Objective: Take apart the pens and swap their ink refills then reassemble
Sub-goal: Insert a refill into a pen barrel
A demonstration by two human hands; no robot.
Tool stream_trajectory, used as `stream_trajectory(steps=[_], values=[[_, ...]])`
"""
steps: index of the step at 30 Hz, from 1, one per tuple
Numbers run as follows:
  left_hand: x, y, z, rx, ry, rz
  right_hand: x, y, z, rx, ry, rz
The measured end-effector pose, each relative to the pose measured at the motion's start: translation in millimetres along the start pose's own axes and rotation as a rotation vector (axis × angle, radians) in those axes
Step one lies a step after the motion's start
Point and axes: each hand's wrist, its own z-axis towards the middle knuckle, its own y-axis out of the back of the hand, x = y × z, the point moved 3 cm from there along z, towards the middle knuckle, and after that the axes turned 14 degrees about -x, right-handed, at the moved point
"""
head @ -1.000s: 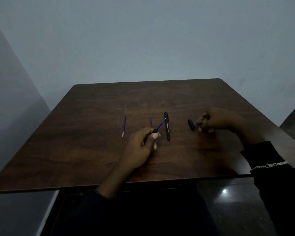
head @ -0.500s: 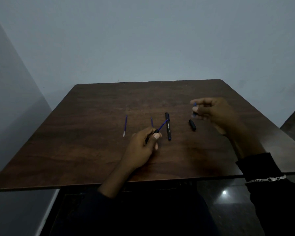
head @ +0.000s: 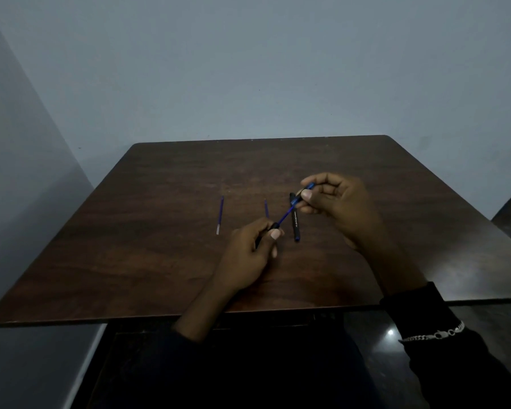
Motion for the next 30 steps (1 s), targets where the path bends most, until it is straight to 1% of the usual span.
stream_trajectory(steps=[7,15,25,30], values=[[1,1,0,-0.004,-0.006,-0.021,1,6,4,-0.008,0.012,0.012],[1,-1,-1,0.010,-0.003,-0.014,2,-1,0,0.044,0.034,-0.086],[0,0,-1,0.010,-0.012,-0.016,3,-2,-3,0.059,0.025,-0.106],[1,0,-1,0.020,0.004,0.004,6,-3,-6,0.118,0.031,-0.080]])
